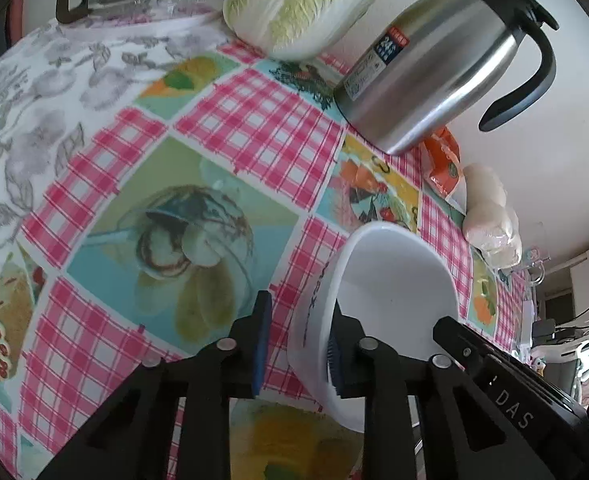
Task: Organize plates and bowls
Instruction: 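Close the left gripper on the square bowl rim while the right gripper grips it too, then lift the white square bowl with both grippers and carry it over the pan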
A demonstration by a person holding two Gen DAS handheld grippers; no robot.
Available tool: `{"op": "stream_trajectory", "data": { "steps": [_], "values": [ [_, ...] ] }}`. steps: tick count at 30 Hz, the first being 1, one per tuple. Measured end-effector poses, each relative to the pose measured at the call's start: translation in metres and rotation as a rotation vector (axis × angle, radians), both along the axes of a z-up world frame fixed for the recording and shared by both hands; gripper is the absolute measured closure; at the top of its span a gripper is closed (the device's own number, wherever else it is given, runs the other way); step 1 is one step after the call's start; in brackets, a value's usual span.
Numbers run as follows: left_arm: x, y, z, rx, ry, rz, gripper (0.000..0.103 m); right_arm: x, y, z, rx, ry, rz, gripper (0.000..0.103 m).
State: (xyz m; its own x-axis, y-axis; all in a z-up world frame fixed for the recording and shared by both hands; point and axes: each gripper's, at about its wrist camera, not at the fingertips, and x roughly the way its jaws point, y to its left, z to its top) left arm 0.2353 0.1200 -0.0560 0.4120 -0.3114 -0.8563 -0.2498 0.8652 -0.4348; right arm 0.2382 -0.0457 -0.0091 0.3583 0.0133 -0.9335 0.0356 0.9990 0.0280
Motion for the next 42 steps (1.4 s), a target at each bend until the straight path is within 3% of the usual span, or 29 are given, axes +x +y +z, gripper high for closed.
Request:
{"op": "stream_trajectory", "data": {
  "steps": [3,12,16,24,42],
  "values": [
    [0.001,-0.002,-0.002,-0.002,0.007,-0.007,0.080,0.002,0.006,-0.003,-0.004,0.008,0.009,0.090],
    [0.001,-0.004,-0.010,-0.043,0.030,-0.002,0.080,0.005,0.009,-0.016,0.009,0.045,0.003,0.091],
    [-0.001,-0.004,-0.020,-0.112,0.051,-0.004,0.082,0.004,0.008,-0.021,0.027,0.059,-0.010,0.091],
    [-0.006,0.000,-0.011,-0.095,0.044,0.002,0.085,0.000,0.015,-0.013,0.026,0.053,0.016,0.094],
    [-0.042,-0.016,0.083,-0.067,-0.103,-0.039,0.085,-0.051,0.000,0.072,0.062,-0.086,0.055,0.094]
  ]
}}
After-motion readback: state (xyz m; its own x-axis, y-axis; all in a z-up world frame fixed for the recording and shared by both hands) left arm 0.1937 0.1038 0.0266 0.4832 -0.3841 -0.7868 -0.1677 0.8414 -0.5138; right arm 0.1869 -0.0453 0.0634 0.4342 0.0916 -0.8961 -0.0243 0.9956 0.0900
